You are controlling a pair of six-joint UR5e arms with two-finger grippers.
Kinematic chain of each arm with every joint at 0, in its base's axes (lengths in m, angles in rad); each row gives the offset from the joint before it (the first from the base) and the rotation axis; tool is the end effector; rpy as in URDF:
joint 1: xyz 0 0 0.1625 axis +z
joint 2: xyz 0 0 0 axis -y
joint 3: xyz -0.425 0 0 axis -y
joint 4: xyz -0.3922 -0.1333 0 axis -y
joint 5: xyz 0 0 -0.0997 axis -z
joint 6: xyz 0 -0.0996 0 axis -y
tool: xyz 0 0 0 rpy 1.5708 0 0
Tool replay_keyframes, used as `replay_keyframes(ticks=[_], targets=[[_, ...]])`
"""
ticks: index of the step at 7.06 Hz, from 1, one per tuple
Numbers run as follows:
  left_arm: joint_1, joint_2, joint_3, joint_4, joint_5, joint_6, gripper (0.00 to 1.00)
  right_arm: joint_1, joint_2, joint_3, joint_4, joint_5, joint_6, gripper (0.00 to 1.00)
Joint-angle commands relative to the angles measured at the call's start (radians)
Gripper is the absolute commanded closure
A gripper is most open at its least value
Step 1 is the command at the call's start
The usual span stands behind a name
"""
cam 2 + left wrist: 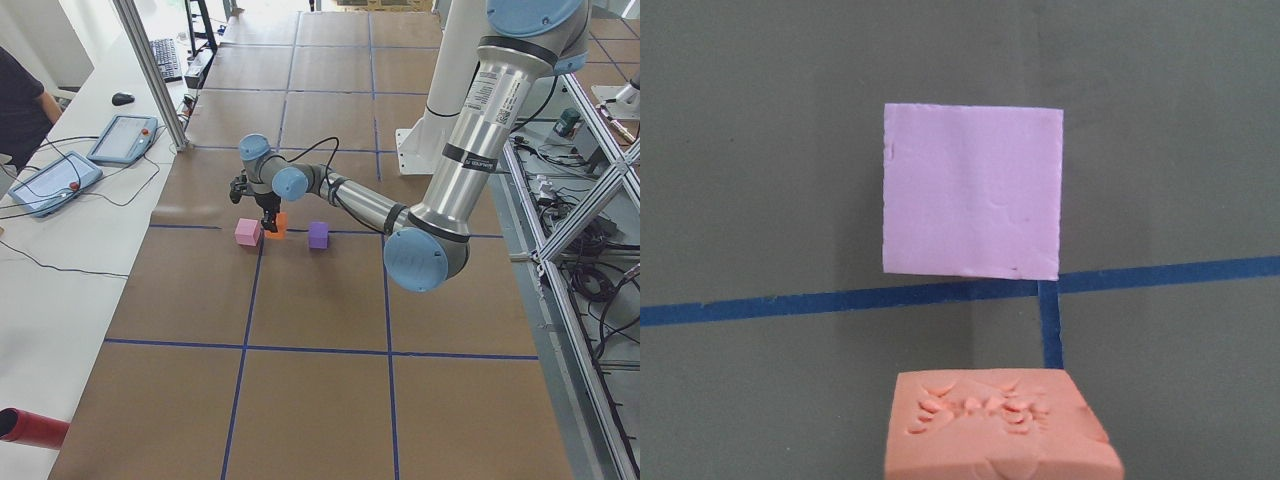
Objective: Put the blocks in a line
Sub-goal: 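Lower the orange cube between the two purple cubes and adjust it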
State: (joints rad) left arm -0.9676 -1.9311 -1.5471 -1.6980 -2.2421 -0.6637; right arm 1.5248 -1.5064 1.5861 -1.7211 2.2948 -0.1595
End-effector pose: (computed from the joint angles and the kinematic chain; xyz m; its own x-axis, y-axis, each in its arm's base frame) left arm 0.3066 -0.5709 0.4558 0.6961 0.0767 -0.7138 -0.0996 0.9950 0.0097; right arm 0.0437 -0.5150 0.6369 0.7337 -0.1462 0.6636 0.1645 0.9857 0.0353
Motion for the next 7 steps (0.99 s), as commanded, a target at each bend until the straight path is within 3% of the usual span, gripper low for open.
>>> replay_keyframes(ticks=[1, 7], targets=[[0.004, -0.008, 0.036, -0.006, -0.002, 0.000, 0.82, 0.000, 0.000, 0.000, 0.000, 0.000, 0.000, 0.00], [0.004, -0.014, 0.064, -0.008, -0.020, -0.004, 0.79, 0.000, 0.000, 0.000, 0.000, 0.000, 0.000, 0.00]])
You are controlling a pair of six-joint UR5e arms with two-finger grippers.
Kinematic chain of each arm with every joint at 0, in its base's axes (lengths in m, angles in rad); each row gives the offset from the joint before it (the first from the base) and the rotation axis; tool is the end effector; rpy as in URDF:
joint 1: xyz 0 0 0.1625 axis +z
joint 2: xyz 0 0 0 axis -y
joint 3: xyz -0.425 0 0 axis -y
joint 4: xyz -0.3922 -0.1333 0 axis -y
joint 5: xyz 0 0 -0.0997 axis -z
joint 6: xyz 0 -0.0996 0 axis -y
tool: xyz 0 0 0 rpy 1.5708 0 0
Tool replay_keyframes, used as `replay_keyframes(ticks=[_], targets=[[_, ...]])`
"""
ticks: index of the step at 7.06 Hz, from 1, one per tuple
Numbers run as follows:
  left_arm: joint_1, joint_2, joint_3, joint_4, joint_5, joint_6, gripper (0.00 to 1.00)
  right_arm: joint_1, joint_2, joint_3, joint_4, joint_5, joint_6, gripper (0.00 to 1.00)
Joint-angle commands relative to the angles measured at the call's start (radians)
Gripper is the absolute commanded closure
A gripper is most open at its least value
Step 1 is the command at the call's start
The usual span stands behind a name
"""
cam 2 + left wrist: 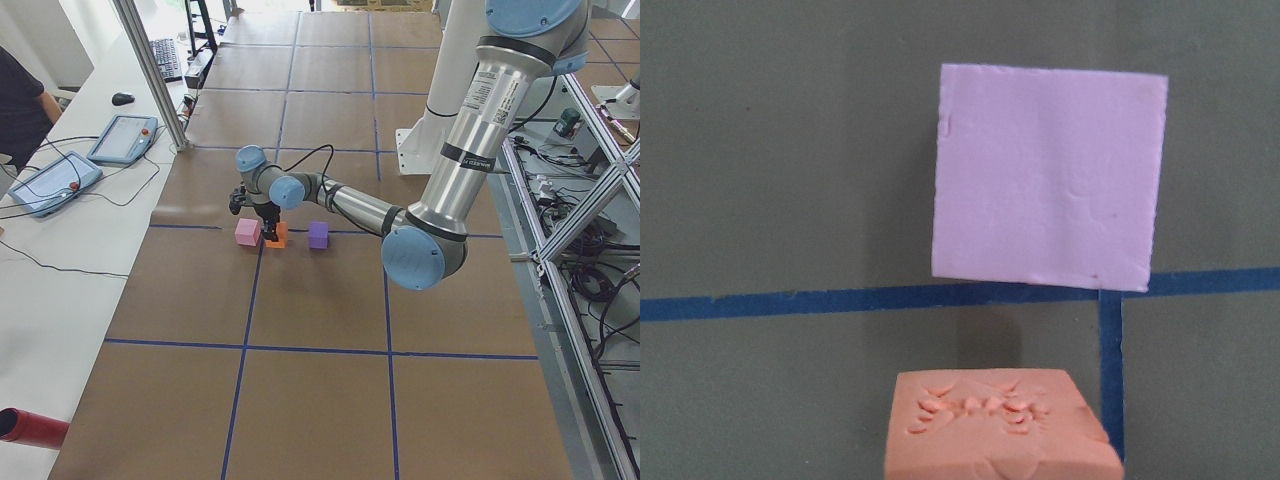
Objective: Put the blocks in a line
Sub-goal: 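Lower the orange cube between the two purple cubes and adjust it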
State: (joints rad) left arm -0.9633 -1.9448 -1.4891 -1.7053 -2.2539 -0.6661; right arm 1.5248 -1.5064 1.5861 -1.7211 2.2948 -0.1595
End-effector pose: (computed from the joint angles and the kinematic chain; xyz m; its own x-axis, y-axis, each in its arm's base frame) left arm 0.3152 -0.5768 0.4742 0.7045 0.0549 -0.7076 -0.1072 0.9938 -0.0296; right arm 0.0437 -0.5150 0.6369 0.7337 -0.1462 0.6636 0.1645 0.9857 0.0353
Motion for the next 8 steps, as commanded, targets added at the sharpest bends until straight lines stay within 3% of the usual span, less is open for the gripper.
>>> replay_keyframes(ticks=[1, 5, 8], targets=[[0.000, 0.000, 0.009, -0.002, -0.030, 0.000, 0.79, 0.000, 0.000, 0.000, 0.000, 0.000, 0.000, 0.00], [0.003, 0.000, 0.026, -0.030, -0.078, 0.000, 0.77, 0.000, 0.000, 0.000, 0.000, 0.000, 0.000, 0.00], [0.005, 0.000, 0.055, -0.066, -0.081, 0.000, 0.59, 0.000, 0.000, 0.000, 0.000, 0.000, 0.000, 0.00]])
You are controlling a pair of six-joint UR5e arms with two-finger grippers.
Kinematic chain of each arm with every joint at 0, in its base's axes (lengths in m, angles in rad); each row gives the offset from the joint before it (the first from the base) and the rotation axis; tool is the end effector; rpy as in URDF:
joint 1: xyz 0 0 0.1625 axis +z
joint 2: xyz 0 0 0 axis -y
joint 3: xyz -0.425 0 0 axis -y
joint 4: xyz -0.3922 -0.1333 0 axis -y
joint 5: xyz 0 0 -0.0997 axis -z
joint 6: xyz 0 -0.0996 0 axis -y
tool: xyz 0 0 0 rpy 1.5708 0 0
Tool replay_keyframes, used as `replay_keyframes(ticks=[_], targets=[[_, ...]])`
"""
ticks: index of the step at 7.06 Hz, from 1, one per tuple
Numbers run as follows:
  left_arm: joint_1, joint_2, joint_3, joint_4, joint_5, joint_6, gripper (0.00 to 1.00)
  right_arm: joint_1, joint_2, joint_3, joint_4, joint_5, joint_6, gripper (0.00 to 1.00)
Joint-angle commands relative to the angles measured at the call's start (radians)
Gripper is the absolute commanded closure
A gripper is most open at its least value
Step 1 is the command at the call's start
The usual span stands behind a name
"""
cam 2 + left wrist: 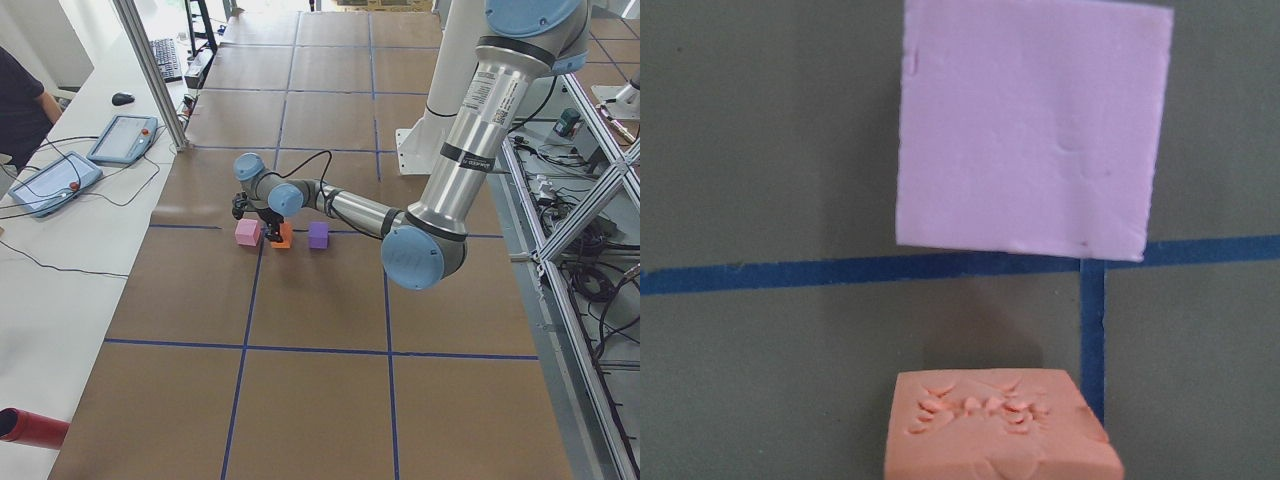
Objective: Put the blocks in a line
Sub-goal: 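Lower the orange cube between the two purple cubes and adjust it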
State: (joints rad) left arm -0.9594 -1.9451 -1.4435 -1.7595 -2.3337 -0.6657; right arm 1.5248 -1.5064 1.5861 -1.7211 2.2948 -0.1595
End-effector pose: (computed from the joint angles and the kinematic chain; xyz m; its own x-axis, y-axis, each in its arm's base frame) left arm 0.3240 -0.5745 0.4854 0.6552 0.0557 -0.7534 -0.1471 0.9876 -0.0550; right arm 0.0437 -0.5150 0.6369 0.7337 -0.1462 0.6636 0.1645 0.9857 0.0353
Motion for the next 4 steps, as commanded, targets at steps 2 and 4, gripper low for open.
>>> replay_keyframes(ticks=[2, 4], targets=[[0.001, 0.000, 0.009, -0.014, -0.016, 0.000, 0.34, 0.000, 0.000, 0.000, 0.000, 0.000, 0.000, 0.00], [0.001, 0.006, 0.009, -0.015, -0.033, 0.000, 0.02, 0.000, 0.000, 0.000, 0.000, 0.000, 0.000, 0.00]])
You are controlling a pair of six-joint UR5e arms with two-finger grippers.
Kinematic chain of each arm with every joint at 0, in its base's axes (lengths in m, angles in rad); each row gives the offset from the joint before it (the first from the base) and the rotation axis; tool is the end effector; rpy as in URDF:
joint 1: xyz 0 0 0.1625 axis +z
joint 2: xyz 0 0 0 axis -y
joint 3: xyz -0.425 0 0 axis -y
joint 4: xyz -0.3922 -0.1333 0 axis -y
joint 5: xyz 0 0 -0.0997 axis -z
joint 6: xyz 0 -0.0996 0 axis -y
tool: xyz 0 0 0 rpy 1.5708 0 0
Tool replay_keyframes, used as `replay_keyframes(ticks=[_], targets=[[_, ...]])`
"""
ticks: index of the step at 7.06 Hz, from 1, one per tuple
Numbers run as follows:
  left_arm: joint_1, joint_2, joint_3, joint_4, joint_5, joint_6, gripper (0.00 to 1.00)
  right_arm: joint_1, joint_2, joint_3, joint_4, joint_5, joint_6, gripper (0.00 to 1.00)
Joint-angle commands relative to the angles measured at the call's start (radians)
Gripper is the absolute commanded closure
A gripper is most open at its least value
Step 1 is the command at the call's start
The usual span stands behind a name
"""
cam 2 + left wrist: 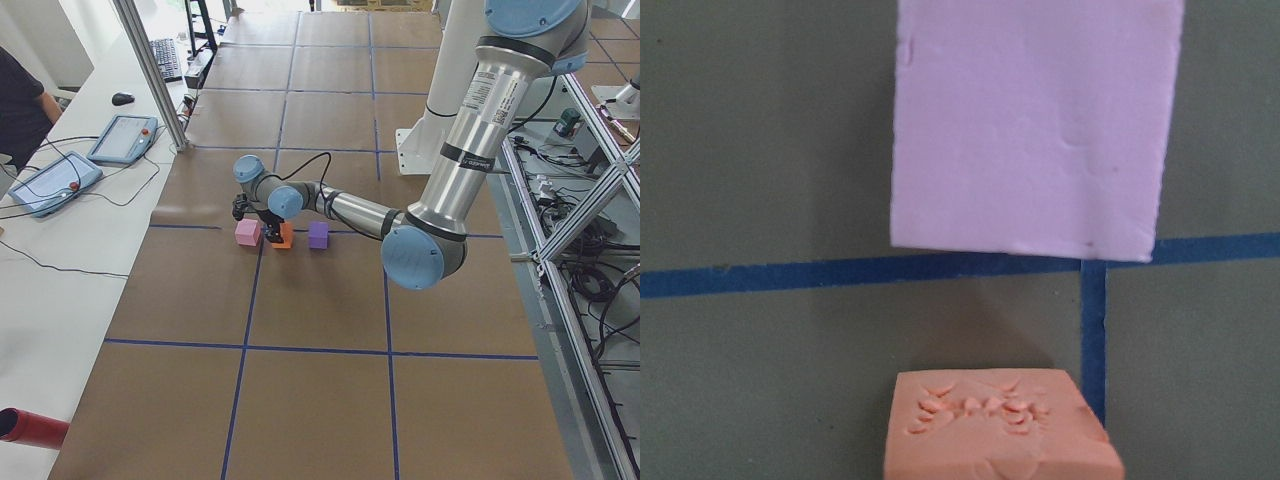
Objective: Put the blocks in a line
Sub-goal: 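Lower the orange cube between the two purple cubes and adjust it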
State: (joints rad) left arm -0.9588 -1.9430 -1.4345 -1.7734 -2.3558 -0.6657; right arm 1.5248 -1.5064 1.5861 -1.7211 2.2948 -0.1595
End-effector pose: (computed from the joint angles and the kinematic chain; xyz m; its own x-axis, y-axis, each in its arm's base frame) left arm 0.3254 -0.5731 0.4882 0.6410 0.0551 -0.7655 -0.1580 0.9855 -0.0613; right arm 0.0437 -0.5150 0.6369 0.7337 -0.1462 0.6636 0.1645 0.9857 0.0353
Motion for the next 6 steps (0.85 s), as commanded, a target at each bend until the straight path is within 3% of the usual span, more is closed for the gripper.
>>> replay_keyframes(ticks=[1, 4, 6], targets=[[0.000, 0.004, -0.001, -0.007, -0.014, 0.000, 0.01, 0.000, 0.000, 0.000, 0.000, 0.000, 0.000, 0.00], [-0.012, 0.009, -0.017, -0.004, -0.016, -0.005, 0.00, 0.000, 0.000, 0.000, 0.000, 0.000, 0.000, 0.00], [-0.058, 0.025, -0.079, 0.000, -0.013, -0.011, 0.00, 0.000, 0.000, 0.000, 0.000, 0.000, 0.000, 0.00]])
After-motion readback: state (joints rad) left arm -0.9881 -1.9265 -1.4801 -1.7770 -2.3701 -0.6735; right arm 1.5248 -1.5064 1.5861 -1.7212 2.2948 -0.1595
